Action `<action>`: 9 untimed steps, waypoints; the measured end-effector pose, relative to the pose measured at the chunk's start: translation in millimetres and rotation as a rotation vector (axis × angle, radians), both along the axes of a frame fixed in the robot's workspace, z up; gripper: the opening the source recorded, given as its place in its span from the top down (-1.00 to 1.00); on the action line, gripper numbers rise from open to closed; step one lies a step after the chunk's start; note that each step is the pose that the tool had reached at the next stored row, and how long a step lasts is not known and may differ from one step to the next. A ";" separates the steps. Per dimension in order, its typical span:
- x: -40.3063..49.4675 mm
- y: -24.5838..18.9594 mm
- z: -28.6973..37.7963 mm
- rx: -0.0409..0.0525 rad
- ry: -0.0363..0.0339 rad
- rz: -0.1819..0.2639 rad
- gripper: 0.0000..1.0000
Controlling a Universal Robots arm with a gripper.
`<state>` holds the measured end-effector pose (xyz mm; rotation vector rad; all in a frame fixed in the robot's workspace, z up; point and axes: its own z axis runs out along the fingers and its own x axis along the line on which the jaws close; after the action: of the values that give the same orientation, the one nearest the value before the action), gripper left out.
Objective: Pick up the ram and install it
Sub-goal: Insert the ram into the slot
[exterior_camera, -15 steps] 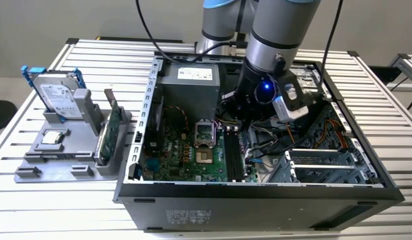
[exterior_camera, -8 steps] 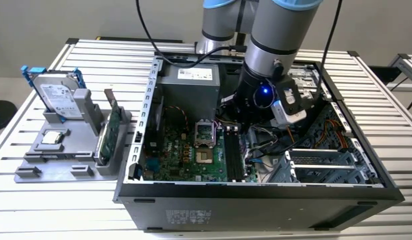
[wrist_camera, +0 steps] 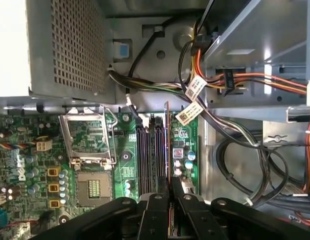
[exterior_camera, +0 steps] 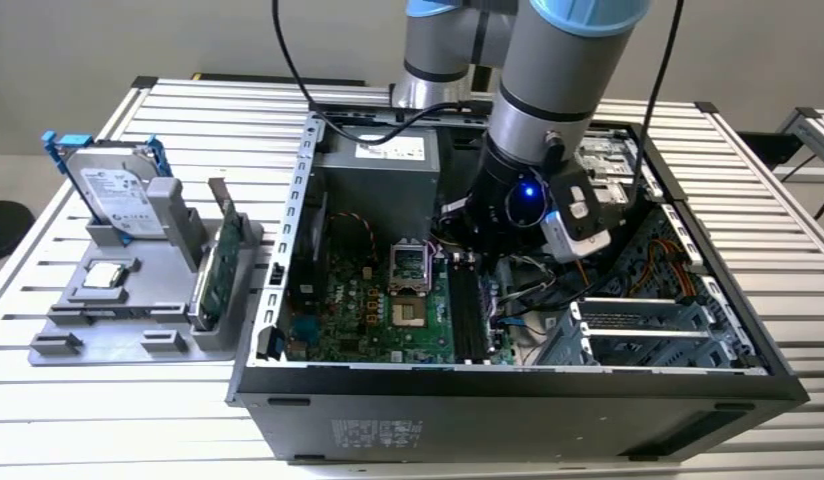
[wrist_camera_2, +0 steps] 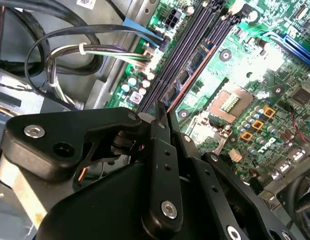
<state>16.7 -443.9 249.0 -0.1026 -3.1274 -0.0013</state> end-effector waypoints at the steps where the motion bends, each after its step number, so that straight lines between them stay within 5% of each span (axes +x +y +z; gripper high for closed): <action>1: 0.0 -0.5 -0.9 0.0001 0.0000 0.000 1.00; 9: 0.4 -5.3 -6.5 -0.0003 0.0000 0.000 1.00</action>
<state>17.1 -449.1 242.5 -0.1025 -3.1274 -0.0009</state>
